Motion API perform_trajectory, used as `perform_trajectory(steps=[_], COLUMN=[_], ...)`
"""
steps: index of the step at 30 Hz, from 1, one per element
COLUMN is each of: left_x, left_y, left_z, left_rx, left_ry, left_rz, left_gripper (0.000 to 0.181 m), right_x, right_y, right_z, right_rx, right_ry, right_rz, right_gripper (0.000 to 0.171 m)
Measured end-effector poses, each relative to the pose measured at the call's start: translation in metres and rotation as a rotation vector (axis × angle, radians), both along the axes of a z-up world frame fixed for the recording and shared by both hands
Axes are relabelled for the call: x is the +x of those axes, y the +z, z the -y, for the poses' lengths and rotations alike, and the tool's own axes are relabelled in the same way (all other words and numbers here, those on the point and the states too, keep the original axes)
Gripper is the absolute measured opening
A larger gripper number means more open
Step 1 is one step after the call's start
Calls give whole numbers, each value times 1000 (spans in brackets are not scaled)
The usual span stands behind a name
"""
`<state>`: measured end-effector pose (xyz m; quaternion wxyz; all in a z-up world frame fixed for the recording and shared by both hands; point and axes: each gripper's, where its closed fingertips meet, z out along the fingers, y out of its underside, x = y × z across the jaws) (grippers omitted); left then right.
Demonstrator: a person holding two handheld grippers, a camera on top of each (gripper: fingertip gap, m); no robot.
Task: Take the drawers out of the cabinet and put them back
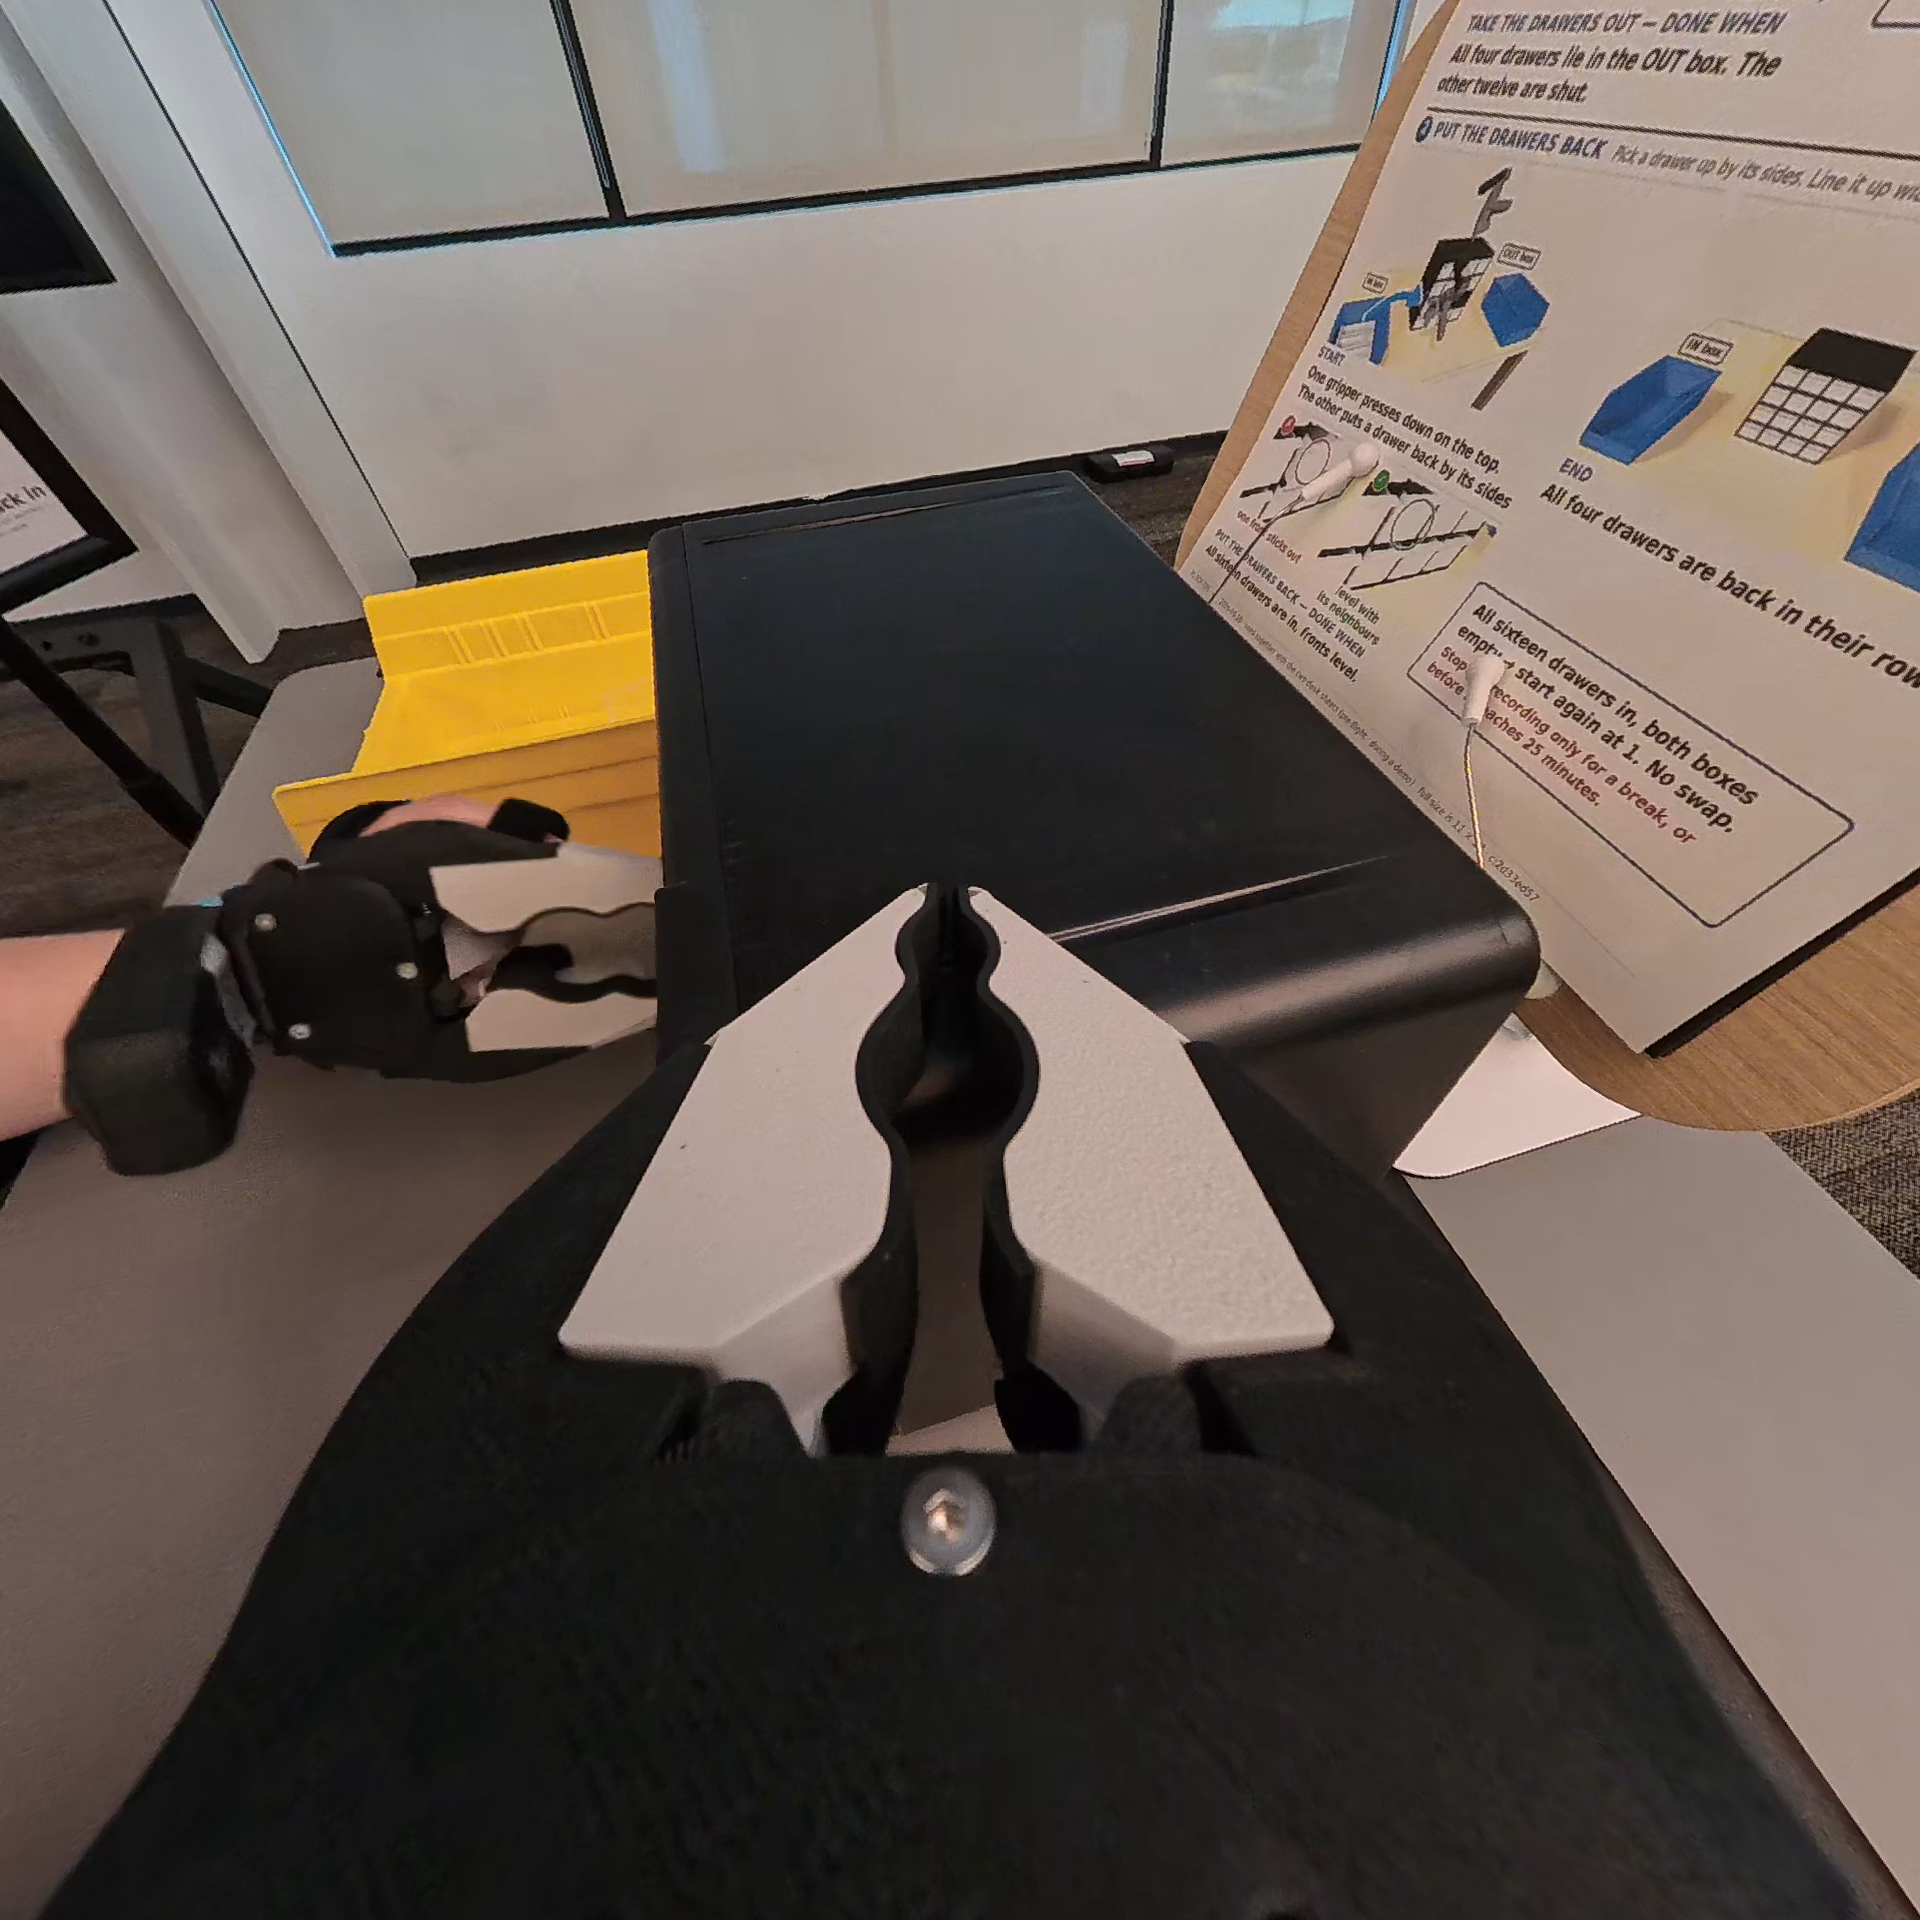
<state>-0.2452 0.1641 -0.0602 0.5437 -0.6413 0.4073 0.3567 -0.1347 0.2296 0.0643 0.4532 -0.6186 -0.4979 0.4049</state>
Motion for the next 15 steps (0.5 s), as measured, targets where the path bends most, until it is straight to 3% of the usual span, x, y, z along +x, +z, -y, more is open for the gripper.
perform_trajectory(steps=[3, 7, 11, 15], left_x=[12, 15, -54, -136], left_y=[8, 63, 117, 107], left_z=[24, 86, 126, 132], left_rx=[-3, 103, 69, -214], left_ry=[-51, -113, -25, -3], left_rz=[166, 487, 747, 677], left_gripper=[47, 36, 36, 35], right_x=[0, 0, 0, 0], right_y=[0, 0, 0, 0], right_z=[0, 0, 0, 0], right_rx=[-1, -3, -4, -6], right_ry=[0, 2, -1, -2], right_rz=[-1, -3, -2, -3], right_gripper=[1, 1, 1, 1])
